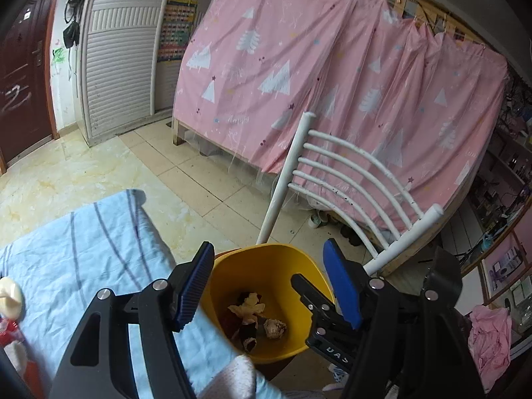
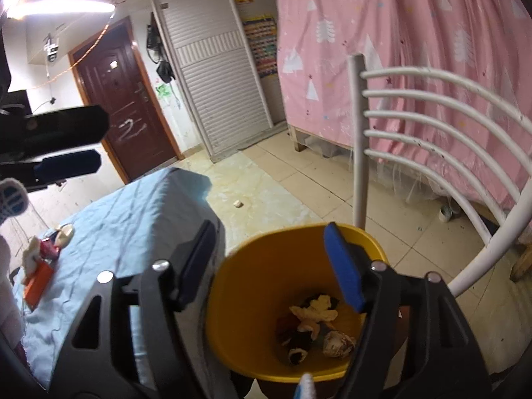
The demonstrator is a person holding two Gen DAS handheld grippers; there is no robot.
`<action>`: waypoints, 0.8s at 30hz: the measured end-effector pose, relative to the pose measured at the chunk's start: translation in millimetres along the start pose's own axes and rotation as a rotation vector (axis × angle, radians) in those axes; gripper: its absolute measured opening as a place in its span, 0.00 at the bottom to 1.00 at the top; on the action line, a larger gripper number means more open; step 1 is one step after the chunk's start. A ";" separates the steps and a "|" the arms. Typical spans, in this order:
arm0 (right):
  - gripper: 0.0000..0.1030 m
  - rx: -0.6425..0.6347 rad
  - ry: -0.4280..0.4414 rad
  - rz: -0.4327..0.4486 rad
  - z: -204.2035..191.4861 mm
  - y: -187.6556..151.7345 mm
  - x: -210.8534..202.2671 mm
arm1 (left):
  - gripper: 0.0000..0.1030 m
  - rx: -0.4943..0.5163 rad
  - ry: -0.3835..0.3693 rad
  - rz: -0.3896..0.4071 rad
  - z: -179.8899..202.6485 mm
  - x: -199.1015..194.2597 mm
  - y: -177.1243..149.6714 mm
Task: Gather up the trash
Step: 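Move back over the bed and grasp the grey knit scarf with the left tool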
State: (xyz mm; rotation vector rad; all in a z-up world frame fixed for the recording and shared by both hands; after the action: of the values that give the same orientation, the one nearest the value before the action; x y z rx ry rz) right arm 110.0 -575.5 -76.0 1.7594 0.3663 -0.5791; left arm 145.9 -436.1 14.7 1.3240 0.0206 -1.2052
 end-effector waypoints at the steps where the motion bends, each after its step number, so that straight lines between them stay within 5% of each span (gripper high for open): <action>1: 0.65 -0.004 0.007 0.002 -4.3 0.5 -2.2 | 0.57 -0.006 -0.004 0.011 -1.9 -8.7 -0.7; 24: 0.76 -0.213 0.149 0.006 -150.7 -3.6 -31.4 | 0.62 -0.091 0.182 0.144 -110.3 -161.6 -48.3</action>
State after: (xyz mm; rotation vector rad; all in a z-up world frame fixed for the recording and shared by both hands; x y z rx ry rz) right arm 110.8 -427.7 -32.9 1.6013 0.5080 -0.3904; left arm 106.9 -240.4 43.2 1.3287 0.1077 -0.9499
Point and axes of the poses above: each gripper's, at about its wrist camera, not at the fingertips, and x roughly the way its jaws point, z to its right, y to its top, the point moved 6 cm from there along x, roughly the way its jaws point, and after that the axes turned 5 degrees about -y, right-handed, at the moved point
